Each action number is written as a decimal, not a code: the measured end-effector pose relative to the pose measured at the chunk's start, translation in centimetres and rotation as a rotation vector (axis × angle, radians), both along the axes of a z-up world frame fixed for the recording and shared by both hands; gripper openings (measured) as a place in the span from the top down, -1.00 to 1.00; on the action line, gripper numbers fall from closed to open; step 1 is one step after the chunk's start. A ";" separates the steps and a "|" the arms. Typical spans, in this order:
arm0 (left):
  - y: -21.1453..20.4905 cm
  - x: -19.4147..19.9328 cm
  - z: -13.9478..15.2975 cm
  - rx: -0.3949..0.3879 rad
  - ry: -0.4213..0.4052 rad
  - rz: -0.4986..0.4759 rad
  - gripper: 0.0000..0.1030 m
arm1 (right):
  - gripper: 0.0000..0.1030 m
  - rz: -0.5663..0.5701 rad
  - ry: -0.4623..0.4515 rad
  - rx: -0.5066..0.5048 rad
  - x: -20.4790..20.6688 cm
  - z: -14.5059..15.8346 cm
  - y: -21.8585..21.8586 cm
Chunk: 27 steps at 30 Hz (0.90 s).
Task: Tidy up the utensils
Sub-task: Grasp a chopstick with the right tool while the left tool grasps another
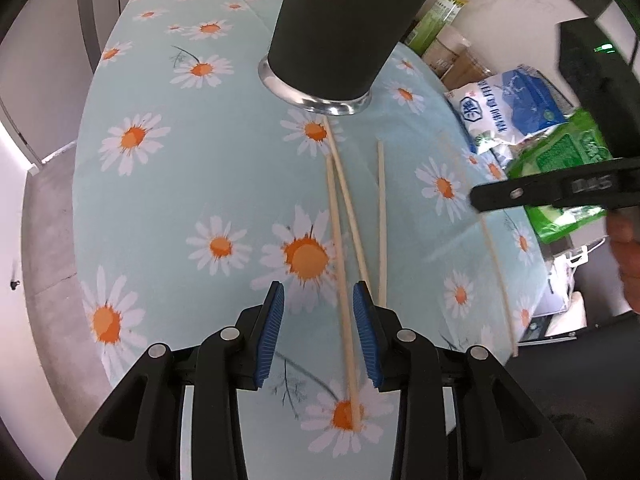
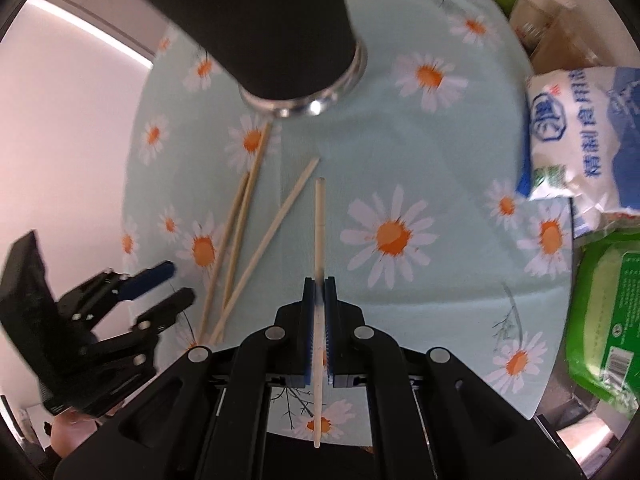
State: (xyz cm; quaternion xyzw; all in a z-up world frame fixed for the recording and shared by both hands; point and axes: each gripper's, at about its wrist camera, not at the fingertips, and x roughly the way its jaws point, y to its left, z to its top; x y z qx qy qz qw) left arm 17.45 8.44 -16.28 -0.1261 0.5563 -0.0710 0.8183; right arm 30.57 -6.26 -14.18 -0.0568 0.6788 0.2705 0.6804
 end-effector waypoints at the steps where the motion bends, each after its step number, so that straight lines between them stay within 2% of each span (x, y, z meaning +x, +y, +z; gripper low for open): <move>1: -0.1 0.4 -0.1 -0.004 0.008 0.008 0.46 | 0.89 -0.006 -0.004 0.009 0.3 0.1 -0.3; 6: -0.8 1.7 -0.2 -0.008 0.045 0.015 0.49 | 0.89 -0.036 0.015 0.072 2.4 0.9 -2.9; 14: -2.2 3.3 -0.9 0.094 0.113 -0.030 0.49 | 0.89 -0.060 0.047 0.147 2.5 0.9 -6.7; 16: -2.6 3.6 -0.9 0.121 0.126 -0.038 0.49 | 0.89 -0.065 0.048 0.160 2.6 0.8 -7.0; 19: -3.0 3.9 -0.9 0.180 0.145 -0.035 0.64 | 0.89 -0.065 0.066 0.197 2.7 0.8 -7.4; 27: -4.3 5.1 -1.1 0.255 0.184 -0.026 0.69 | 0.89 -0.036 0.073 0.259 3.0 0.9 -7.4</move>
